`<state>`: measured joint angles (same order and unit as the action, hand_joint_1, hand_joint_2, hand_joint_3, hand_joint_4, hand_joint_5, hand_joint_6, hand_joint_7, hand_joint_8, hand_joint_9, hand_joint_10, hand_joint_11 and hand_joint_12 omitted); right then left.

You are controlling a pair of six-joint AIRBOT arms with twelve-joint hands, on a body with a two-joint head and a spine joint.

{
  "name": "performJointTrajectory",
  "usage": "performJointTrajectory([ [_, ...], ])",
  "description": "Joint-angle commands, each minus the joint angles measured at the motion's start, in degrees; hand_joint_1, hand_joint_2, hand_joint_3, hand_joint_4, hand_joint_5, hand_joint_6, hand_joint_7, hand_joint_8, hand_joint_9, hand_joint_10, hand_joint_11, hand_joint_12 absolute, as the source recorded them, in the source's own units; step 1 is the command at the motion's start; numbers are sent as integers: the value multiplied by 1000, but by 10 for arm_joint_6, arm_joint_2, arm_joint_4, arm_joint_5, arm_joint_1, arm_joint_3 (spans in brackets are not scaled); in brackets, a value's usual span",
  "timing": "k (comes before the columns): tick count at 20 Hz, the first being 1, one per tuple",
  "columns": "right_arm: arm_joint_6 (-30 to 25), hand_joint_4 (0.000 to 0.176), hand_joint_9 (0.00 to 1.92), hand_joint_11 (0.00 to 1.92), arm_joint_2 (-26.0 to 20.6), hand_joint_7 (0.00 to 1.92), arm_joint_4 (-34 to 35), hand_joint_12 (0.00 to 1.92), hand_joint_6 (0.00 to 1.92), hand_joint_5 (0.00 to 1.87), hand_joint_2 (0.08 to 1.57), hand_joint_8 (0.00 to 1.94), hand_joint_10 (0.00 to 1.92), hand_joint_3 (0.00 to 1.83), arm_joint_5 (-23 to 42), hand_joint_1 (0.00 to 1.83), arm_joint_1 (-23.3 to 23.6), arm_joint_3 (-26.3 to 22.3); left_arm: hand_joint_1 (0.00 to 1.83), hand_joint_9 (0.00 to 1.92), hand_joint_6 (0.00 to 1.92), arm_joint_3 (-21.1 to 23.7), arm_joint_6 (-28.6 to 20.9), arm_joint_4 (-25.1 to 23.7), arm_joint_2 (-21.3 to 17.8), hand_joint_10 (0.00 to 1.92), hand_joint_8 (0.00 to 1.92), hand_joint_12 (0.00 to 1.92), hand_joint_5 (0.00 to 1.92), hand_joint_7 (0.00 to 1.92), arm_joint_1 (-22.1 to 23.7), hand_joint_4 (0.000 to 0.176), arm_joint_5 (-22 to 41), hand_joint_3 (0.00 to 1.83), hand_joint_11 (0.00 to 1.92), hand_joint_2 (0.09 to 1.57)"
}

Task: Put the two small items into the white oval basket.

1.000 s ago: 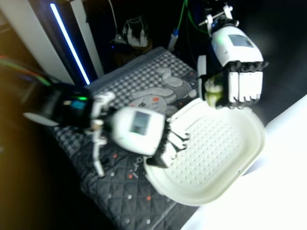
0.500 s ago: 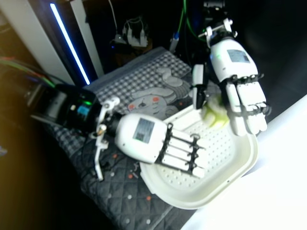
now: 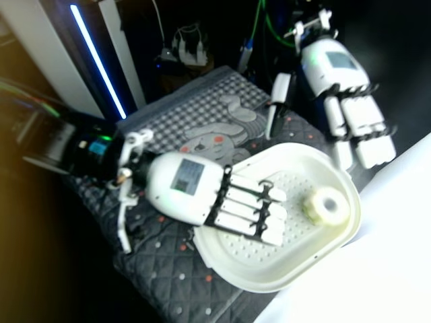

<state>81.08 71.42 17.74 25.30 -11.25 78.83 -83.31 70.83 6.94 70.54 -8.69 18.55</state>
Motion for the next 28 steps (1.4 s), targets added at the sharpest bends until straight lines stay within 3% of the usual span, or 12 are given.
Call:
performJointTrajectory([
  [1,1,128,0,0,-23,0,-18,0,0,0,939,0,0,0,77,605,8,-14,783,0,0,9,1,-8,-16,0,0,0,0,0,5,163,87,0,0,951],
  [3,0,104,0,0,-67,0,-45,0,0,0,937,0,0,0,103,522,8,-67,739,0,0,49,1,-24,-53,0,0,0,0,0,4,145,115,0,0,929],
  [7,-1,116,0,0,-155,0,-113,0,0,0,1013,0,0,17,143,454,8,-175,774,0,0,156,0,-53,-160,0,0,0,0,0,-38,134,200,9,0,985],
  [8,-3,101,0,0,-176,0,-126,249,0,0,1076,0,0,18,154,394,7,-197,669,0,0,176,-11,-61,-179,0,0,0,0,0,-58,104,230,15,0,1004],
  [10,-59,84,0,0,-208,0,-176,571,0,0,1105,0,0,0,171,364,5,-226,627,0,0,204,-50,-75,-210,0,0,0,0,0,-97,109,290,15,0,1007],
  [13,-119,77,0,0,-241,0,-223,205,0,0,1168,0,0,0,198,399,-18,-253,620,0,0,237,-90,-78,-246,0,0,26,0,0,-171,101,383,18,50,1038],
  [14,-119,81,0,0,-254,0,-218,136,0,0,1168,0,0,0,224,371,-43,-265,735,0,0,244,-99,-76,-251,0,0,44,0,0,-193,65,408,0,1,1132],
  [15,-119,81,0,0,-266,0,-211,136,0,0,1168,0,0,0,256,371,-73,-275,735,0,0,252,-105,-75,-256,0,0,44,0,0,-217,65,434,0,1,1132],
  [16,-119,90,0,0,-275,0,-205,4,0,0,1133,0,0,0,276,250,-94,-283,671,0,0,261,-106,-72,-262,0,0,1,0,0,-236,106,452,0,0,1120],
  [21,-120,54,0,0,-306,0,-182,0,0,0,1147,0,0,0,347,332,-165,-312,624,0,0,303,-108,-42,-305,0,0,0,0,0,-353,112,564,0,0,1105],
  [25,-122,100,0,0,-342,0,-158,0,0,0,1169,0,0,5,446,377,-234,-337,585,0,0,312,-120,-7,-305,0,0,0,0,0,-425,99,659,0,0,1058],
  [28,-129,100,0,0,-359,0,-137,0,0,0,1156,0,0,0,506,397,-271,-346,627,0,0,314,-120,4,-303,0,0,0,0,0,-452,148,696,0,0,1073],
])
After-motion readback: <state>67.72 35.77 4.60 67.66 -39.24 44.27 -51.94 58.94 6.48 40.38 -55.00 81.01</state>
